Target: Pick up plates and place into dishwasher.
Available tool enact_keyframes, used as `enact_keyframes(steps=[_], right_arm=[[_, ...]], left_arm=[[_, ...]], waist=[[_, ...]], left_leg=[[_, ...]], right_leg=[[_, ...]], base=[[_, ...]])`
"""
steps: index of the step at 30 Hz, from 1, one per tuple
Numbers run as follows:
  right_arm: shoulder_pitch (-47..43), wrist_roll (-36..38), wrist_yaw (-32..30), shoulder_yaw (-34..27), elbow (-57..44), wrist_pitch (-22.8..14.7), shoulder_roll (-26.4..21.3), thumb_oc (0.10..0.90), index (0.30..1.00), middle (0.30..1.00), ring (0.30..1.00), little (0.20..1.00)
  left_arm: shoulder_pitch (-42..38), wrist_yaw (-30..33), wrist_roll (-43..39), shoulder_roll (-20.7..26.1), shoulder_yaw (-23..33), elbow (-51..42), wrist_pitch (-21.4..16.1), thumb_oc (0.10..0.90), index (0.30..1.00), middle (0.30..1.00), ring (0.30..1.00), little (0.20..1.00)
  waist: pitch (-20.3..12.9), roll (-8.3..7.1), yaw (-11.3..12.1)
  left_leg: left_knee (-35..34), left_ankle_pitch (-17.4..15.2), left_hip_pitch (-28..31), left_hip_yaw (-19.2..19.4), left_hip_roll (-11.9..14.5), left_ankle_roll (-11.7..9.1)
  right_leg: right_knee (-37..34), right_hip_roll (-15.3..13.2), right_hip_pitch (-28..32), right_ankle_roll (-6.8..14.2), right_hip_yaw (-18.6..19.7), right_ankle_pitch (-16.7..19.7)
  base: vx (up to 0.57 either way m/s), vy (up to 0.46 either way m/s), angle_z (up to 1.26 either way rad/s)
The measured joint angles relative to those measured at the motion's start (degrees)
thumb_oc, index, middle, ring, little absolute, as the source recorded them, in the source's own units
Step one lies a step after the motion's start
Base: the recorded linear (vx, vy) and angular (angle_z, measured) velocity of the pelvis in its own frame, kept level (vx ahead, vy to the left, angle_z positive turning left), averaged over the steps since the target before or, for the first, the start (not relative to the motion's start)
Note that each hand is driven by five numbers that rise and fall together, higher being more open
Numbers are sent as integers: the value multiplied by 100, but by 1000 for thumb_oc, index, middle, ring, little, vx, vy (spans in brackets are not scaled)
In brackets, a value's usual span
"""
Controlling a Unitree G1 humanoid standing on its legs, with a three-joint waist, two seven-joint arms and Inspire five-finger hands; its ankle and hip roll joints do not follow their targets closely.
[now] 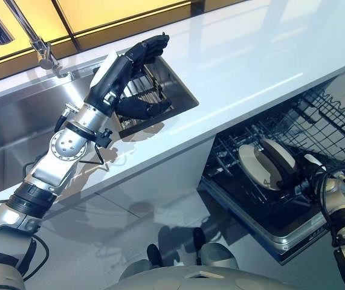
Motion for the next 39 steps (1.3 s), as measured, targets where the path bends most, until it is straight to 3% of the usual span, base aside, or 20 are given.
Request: enact_keyframes(steps=[4, 11, 18, 20, 23, 26, 35, 36, 39], right_arm=[[56, 0, 18, -13, -94, 0, -53, 800, 900, 900, 900, 900], [801, 53, 24, -442, -1097, 159, -300, 800, 900, 900, 900, 900], [1552, 234, -131, -1573, -1878, 164, -617, 800, 900, 900, 900, 900], [1749, 321, -308, -1955, -2263, 103, -674, 800, 900, 900, 900, 900], [2309, 339, -707, -2650, -3141, -277, -682, 800, 900, 900, 900, 900], [2517, 316, -1032, -2969, -3601, -517, -682, 800, 900, 900, 900, 900], [2758, 176, -1112, -3138, -3869, -787, -570, 800, 900, 900, 900, 900], [2759, 171, -1049, -3126, -3868, -788, -506, 100, 300, 300, 300, 200], [2758, 53, -692, -2962, -3809, -786, -489, 100, 300, 300, 300, 200]], left_arm=[[2, -20, 0, 0, 1, 0, -1, 800, 900, 900, 900, 900], [70, -28, 0, 11, 93, 2, -18, 800, 900, 900, 900, 900], [355, -28, 10, 10, 360, 5, -19, 800, 900, 900, 900, 900], [452, -28, 13, 11, 461, 7, -19, 800, 900, 900, 900, 900], [550, -28, 19, 3, 534, 20, -22, 800, 900, 900, 900, 900], [605, -38, 35, 1, 555, 20, -23, 800, 900, 900, 900, 900], [682, -106, 134, -3, 667, 24, -40, 800, 900, 900, 900, 900], [684, -107, 141, -6, 667, 25, -50, 800, 900, 900, 900, 900], [690, -123, 170, -42, 667, 55, -142, 800, 900, 900, 900, 900]], waist=[[2, -2, -1], [30, -61, -86], [57, -106, -311], [78, -143, -450], [83, -153, -624], [80, -153, -746], [19, -158, -854], [-9, -158, -852], [-102, -160, -842]], left_leg=[[0, -1, -1, 11, 0, 1], [0, -24, 10, 54, -10, 4], [-1, -84, 53, 164, -12, -1], [-1, -114, 70, 208, -5, -5], [-1, -155, 124, 335, 11, -23], [-1, -193, 181, 432, 16, -35], [0, -227, 234, 532, 14, -39], [0, -228, 234, 533, 15, -39], [0, -230, 235, 538, 15, -40]], right_leg=[[0, 0, -4, 1, 2, -1], [0, 1, -11, 9, 37, -6], [0, 12, -28, 27, 165, -18], [0, 25, -20, 48, 228, -32], [0, 56, -35, 47, 355, -32], [0, 72, -32, 48, 435, -32], [0, 85, -36, 31, 524, -21], [0, 86, -36, 31, 525, -21], [0, 87, -39, 32, 530, -21]], base=[[0, 0, 0], [-1, 6, -2], [2, 14, -10], [8, 31, -20], [4, 21, -18], [-2, 12, -20], [4, 6, -6], [0, 0, 0], [0, 0, 0]])
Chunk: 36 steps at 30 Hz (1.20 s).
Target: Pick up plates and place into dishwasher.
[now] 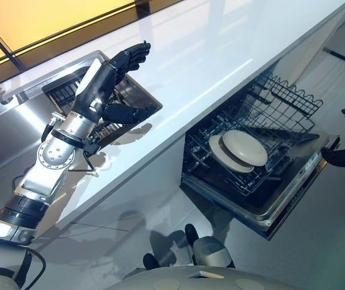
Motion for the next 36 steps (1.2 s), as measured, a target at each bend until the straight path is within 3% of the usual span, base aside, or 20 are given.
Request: enact_keyframes(steps=[5, 13, 28, 36], right_arm=[[-43, -348, 325, 706, 527, 25, 0, 100, 300, 300, 300, 200], [-523, -400, 341, 1768, 1975, 303, 2, 100, 300, 300, 300, 200], [-1501, -394, 144, 2320, 3132, 518, 12, 100, 300, 300, 300, 200], [-1757, -518, 81, 2425, 3432, 548, 12, 100, 300, 300, 300, 200]], left_arm=[[8, -37, 3, -76, -4, 4, -92, 800, 900, 900, 900, 900], [12, -33, -1, -61, -42, 11, -128, 800, 900, 900, 900, 900], [12, -56, -8, -55, -239, 10, -110, 800, 900, 900, 900, 900], [8, -56, -35, 24, -243, 1, -110, 800, 900, 900, 900, 900]], waist=[[-220, -36, 115], [-266, -29, 385], [-277, 21, 694], [-111, 263, 702]], left_leg=[[-1, -2, 1, 1, 2, -2], [0, 17, -64, -83, -1, 7], [3, 76, -230, -268, -16, 24], [2, 104, -348, -348, -29, 41]], right_leg=[[-1, -2, 1, 25, -3, -17], [-1, -25, -2, 27, -70, -18], [-1, -51, -98, 10, -239, -8], [-1, -90, -176, 39, -349, -27]], base=[[7, -30, 0], [0, -38, 6], [-7, -23, 6], [-26, -18, 6]])
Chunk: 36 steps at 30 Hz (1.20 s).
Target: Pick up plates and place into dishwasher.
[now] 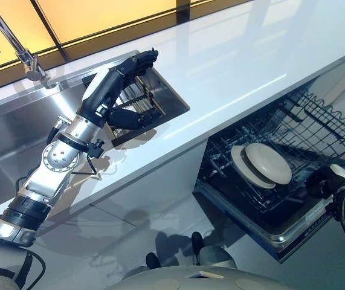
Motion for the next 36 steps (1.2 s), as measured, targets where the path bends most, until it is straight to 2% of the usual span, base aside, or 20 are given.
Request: enact_keyframes(steps=[4, 7, 14, 21, 36], right_arm=[[-303, -210, 5, 359, 473, 83, 17, 100, 300, 300, 300, 200], [-560, -283, 8, 370, 894, 242, 30, 100, 300, 300, 300, 200], [-1061, -401, 2, 369, 1720, 340, 29, 100, 300, 300, 300, 200], [-1732, -786, 10, 592, 2244, 335, -70, 100, 300, 300, 300, 200], [-2209, -705, -78, 827, 2355, 414, -257, 100, 300, 300, 300, 200]], left_arm=[[-24, 2, -14, 3, -5, -2, 1, 800, 900, 900, 900, 900], [-76, 18, -17, 68, -6, -28, 3, 800, 900, 900, 900, 900], [-447, 135, -25, 263, -97, -36, 24, 800, 900, 900, 900, 900], [-543, 225, -26, 300, -131, -62, 18, 800, 900, 900, 900, 900], [-1064, 540, -144, 324, -231, -167, -12, 800, 900, 900, 900, 900]], waist=[[199, 87, 39], [383, 131, 75], [681, 237, 101], [947, 505, 146], [1273, 586, 131]], left_leg=[[2, 20, -32, -11, 13, -9], [4, 24, -50, -12, 11, -9], [27, 64, -199, -140, -4, -1], [28, 91, -313, -185, -23, 17], [29, 177, -545, -277, -73, 66]], right_leg=[[0, 0, -20, -28, -12, 19], [1, -11, -30, -28, -22, 19], [2, -31, -123, -35, -154, 26], [2, -70, -215, -36, -202, 27], [3, -125, -412, -21, -310, 84]], base=[[-31, -30, 3], [-57, -14, 2], [-50, -17, 9], [-48, -9, 4], [-48, -11, 3]])
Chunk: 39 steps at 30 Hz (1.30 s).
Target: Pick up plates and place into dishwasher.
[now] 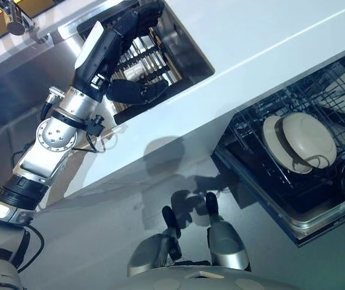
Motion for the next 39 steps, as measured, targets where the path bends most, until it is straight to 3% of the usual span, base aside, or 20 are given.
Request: enact_keyframes(steps=[10, 17, 21, 30, 39], right_arm=[[-51, 1177, -610, -45, 41, -20, -38, 100, 300, 300, 300, 200], [-23, 2443, -1604, -446, -9, -708, 305, 100, 300, 300, 300, 200], [-34, 2612, -1843, -522, -178, -1067, 355, 100, 300, 300, 300, 200], [-652, 2457, -1627, -327, -305, -1233, 374, 100, 300, 300, 300, 200], [-934, 2288, -1026, -28, -300, -1159, 377, 100, 300, 300, 300, 200]], left_arm=[[-11, 320, 7, 3, 2, -2, -2, 800, 900, 900, 900, 900], [-8, 494, 49, -20, 3, -2, -9, 800, 900, 900, 900, 900], [-8, 551, 167, -63, 3, 0, -42, 800, 900, 900, 900, 900], [-9, 624, 247, -130, 3, 3, -174, 800, 900, 900, 900, 900], [-12, 640, 297, -232, 9, 4, -251, 800, 900, 900, 900, 900]], waist=[[148, 15, -12], [204, 107, -166], [262, 234, -193], [329, 401, -207], [322, 412, 163]], left_leg=[[-1, 13, -94, -14, -5, -1], [-4, 12, -94, 5, -6, -1], [-4, 13, -79, 26, -6, -1], [-1, 46, -37, 38, 4, -4], [0, 102, 125, -134, -3, -7]], right_leg=[[0, -7, -80, -12, -23, 9], [1, -6, -99, -17, 8, 14], [1, -5, -94, -22, 25, 32], [2, 5, -50, -36, 25, 61], [1, 7, 179, -38, -98, 60]], base=[[-3, 0, 0], [30, 43, -3], [25, 41, -3], [19, -5, 0], [50, -40, 9]])
